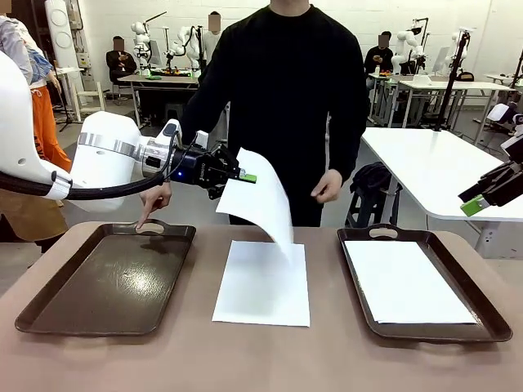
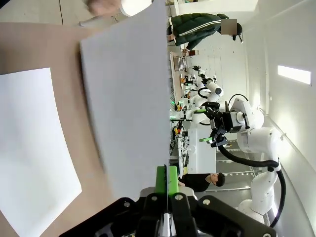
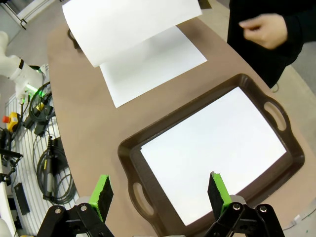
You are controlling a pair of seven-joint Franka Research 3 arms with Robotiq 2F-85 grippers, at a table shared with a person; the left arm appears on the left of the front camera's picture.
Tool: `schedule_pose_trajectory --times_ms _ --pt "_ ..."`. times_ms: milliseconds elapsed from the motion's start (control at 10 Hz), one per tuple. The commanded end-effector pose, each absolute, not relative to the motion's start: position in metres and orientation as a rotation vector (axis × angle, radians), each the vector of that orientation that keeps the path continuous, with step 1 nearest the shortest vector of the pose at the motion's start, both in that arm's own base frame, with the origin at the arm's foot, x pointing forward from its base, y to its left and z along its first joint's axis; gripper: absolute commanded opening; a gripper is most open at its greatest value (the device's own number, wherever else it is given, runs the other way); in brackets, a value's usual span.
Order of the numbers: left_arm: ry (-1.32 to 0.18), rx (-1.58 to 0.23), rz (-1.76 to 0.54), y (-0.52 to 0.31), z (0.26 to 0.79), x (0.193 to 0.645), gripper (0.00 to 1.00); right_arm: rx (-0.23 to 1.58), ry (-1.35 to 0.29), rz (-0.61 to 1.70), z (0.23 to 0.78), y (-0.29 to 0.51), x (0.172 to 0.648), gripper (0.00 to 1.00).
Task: Sort the A4 documents.
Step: Receive the A4 Paper.
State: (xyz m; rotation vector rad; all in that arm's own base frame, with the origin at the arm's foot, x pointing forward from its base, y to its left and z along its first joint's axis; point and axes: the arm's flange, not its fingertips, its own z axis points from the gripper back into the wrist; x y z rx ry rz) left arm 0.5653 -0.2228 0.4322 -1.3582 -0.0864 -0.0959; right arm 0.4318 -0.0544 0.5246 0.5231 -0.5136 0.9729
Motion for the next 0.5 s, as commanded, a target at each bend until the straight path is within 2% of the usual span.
schedule_pose_trajectory --times_ms 0,400 --pt "-0.106 -1.367 -0.096 -0.2229 0.4340 0.5663 0.00 0.513 -0.517 0.972 0.5243 -0.0536 0.4326 1.00" --pt "-0.106 -1.367 -0.096 -0.2229 0.4340 0.5663 0.00 0.513 -0.517 0.972 0.5243 -0.0536 0.4326 1.00"
